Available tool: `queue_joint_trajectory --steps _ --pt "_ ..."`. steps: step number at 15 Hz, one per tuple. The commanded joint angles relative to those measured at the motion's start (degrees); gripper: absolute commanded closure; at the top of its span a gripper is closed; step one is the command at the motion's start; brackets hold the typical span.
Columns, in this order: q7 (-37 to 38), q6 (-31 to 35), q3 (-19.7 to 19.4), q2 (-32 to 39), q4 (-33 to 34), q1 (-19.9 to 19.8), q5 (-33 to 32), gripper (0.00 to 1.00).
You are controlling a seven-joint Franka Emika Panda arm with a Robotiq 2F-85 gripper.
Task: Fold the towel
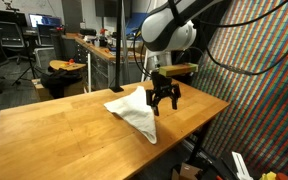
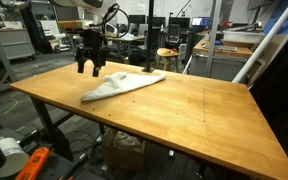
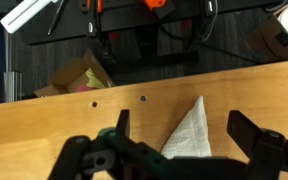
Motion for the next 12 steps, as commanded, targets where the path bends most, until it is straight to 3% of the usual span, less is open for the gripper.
queue_joint_trajectory --steps 1,12 --pt "-4.5 -0.2 0.3 -0.9 -3.3 -0.6 0.6 0.00" --pt "-2.6 3.9 0.1 3.5 -5.1 -1.3 7.5 0.00"
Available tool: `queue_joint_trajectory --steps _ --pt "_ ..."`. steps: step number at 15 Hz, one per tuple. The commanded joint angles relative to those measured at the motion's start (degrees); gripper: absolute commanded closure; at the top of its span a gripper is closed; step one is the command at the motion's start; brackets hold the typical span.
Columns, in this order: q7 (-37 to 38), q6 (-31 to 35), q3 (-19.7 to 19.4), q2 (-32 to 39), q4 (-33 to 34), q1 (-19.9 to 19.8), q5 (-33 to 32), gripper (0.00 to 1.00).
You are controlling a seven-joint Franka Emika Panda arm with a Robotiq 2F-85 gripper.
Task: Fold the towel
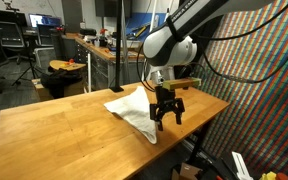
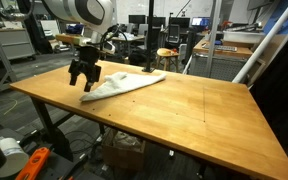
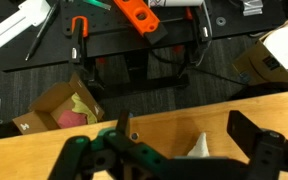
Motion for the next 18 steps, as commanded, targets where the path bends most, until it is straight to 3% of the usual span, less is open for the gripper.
queue_joint_trajectory --steps 1,18 --pt "0.3 3.6 0.2 1.6 -0.5 -0.4 3.5 0.00" --pt "0.5 12.7 2.5 9.2 0.1 0.9 11.8 0.00"
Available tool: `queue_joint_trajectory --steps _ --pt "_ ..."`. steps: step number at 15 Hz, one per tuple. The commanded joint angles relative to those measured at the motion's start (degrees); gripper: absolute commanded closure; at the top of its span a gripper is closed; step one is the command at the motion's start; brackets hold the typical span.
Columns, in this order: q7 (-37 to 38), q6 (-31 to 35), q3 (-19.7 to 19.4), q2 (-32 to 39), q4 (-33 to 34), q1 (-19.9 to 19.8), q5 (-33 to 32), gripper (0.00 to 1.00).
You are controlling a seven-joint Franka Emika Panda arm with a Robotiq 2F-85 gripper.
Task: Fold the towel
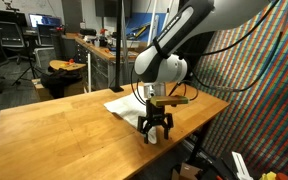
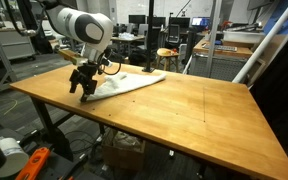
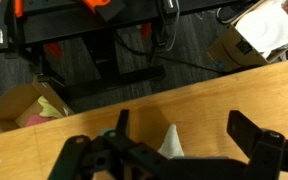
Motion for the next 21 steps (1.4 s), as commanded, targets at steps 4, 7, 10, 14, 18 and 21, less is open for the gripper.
queue_joint_trajectory --steps 4,7,10,14,18,21 --pt "-0.8 5.9 0.6 3.5 2.3 -0.4 7.5 0.00" --pt "-1.9 9.4 0.2 5.7 3.7 -1.3 9.4 0.29" --pt "-2.1 9.6 -0.4 6.4 4.2 -2.3 9.2 0.47" --pt "-1.5 9.5 -0.8 6.4 4.6 -3.0 8.5 0.80" --pt "4.1 9.5 -1.6 4.9 4.9 -2.1 6.0 0.97" --pt "11.4 9.0 -3.0 2.2 4.7 -1.3 2.2 0.94"
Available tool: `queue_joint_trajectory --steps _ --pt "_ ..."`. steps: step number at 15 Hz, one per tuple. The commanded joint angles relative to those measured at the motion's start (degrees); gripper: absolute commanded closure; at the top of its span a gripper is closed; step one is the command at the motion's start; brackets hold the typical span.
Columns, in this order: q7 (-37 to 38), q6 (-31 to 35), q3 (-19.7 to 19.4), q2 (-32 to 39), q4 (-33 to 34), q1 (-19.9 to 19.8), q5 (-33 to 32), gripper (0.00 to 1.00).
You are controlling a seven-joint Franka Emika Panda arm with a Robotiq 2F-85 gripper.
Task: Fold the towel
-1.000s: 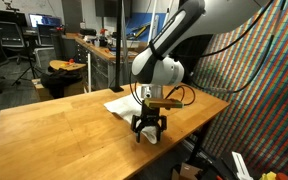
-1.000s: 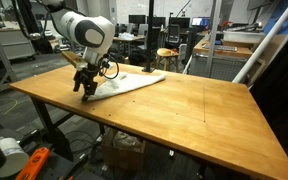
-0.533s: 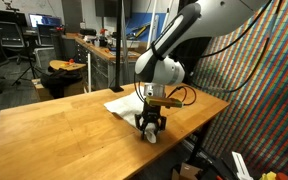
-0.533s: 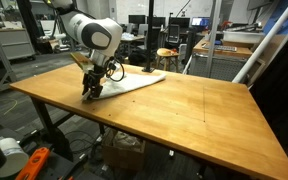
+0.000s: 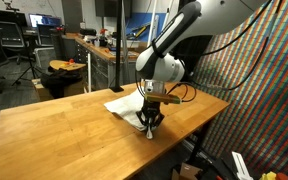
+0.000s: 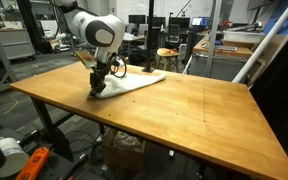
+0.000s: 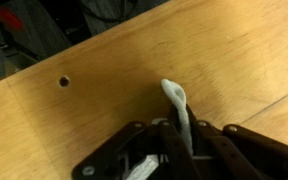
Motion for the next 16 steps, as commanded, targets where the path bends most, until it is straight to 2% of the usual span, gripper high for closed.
queue_joint_trajectory --steps 1,5,8,12,16 --pt "10.3 -0.7 -2.4 -3.4 0.2 1.8 -6.5 0.94" --pt "21.6 -6.3 -3.8 -8.4 0.5 2.9 -16.7 0.94" --pt "27.5 -13.4 -2.9 -11.1 2.6 3.0 -22.6 0.94" --pt "30.0 -24.4 -1.2 -9.7 8.5 3.2 -26.5 0.94" --pt "31.3 -31.6 -0.3 -7.3 12.0 3.8 -29.9 0.94"
